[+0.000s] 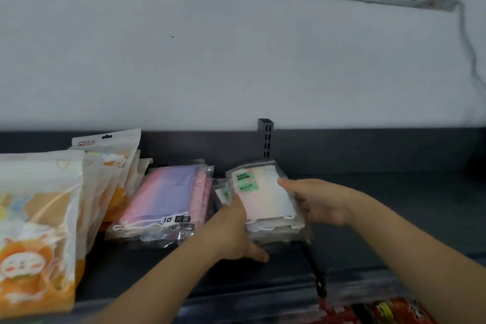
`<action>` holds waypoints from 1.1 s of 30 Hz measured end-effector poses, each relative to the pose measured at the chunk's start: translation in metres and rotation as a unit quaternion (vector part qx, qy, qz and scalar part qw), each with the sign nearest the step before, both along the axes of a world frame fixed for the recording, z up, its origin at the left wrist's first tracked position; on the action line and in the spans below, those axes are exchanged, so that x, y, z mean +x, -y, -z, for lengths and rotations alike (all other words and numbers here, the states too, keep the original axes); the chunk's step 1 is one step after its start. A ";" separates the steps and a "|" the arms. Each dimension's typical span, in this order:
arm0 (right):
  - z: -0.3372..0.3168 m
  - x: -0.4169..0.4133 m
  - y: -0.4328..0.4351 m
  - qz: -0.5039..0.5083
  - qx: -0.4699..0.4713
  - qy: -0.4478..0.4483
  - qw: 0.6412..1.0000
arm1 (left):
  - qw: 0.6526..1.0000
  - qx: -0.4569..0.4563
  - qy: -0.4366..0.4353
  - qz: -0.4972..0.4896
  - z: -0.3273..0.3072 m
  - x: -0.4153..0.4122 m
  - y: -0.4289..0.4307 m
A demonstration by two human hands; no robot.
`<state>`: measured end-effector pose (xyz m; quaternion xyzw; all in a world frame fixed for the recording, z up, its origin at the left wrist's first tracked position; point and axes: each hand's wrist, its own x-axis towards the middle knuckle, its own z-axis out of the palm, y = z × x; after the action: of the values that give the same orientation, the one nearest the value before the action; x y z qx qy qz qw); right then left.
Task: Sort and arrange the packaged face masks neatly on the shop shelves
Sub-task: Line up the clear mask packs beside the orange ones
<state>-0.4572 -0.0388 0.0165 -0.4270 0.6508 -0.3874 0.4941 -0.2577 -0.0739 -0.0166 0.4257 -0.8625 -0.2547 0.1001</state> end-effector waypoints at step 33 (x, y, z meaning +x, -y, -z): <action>-0.007 0.002 0.001 -0.015 0.039 0.056 0.998 | 0.985 -0.086 0.150 -0.013 -0.022 0.001 -0.009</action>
<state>-0.4549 -0.0396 0.0231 -0.3951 0.6299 -0.3777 0.5517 -0.2566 -0.0649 0.0053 0.4603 -0.8807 -0.1115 0.0093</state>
